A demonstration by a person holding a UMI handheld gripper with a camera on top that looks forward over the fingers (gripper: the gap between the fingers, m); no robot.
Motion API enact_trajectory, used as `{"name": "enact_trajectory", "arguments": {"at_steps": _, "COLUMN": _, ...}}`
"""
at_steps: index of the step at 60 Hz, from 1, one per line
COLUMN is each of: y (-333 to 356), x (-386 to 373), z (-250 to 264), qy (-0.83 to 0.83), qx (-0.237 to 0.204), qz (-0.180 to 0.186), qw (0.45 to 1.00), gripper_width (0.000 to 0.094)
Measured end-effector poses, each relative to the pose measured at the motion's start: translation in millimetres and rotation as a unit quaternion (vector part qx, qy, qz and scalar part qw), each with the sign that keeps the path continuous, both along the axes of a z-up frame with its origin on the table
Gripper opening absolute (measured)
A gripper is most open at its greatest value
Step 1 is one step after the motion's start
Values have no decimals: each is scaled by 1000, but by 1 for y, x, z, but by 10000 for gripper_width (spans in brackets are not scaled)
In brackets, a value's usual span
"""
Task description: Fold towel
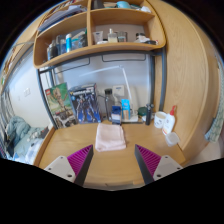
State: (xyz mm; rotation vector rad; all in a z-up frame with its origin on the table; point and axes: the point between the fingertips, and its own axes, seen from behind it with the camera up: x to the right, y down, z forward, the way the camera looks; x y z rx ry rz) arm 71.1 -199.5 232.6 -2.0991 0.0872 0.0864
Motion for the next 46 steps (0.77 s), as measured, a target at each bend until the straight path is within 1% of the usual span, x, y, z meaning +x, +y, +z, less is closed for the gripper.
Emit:
{"name": "enact_trajectory", "arguments": {"at_steps": 8, "y": -58, "x": -8, "z": 0, "qy": -23, "qx": -1, "qz": 2, "qw": 1000, "gripper_width": 845}}
{"name": "enact_trajectory", "arguments": {"at_steps": 19, "y": -102, "x": -18, "z": 2, "qy": -32, "qx": 2, "qz": 11, "qw": 999, "gripper_width": 850}}
{"name": "enact_trajectory", "arguments": {"at_steps": 29, "y": -122, "x": -17, "z": 8, "qy": -39, "qx": 12, "qz": 9, "qw": 999, "gripper_width": 846}}
{"name": "enact_trajectory", "arguments": {"at_steps": 46, "y": -134, "x": -27, "z": 17, "qy": -36, "qx": 25, "qz": 8, "qw": 999, "gripper_width": 850}}
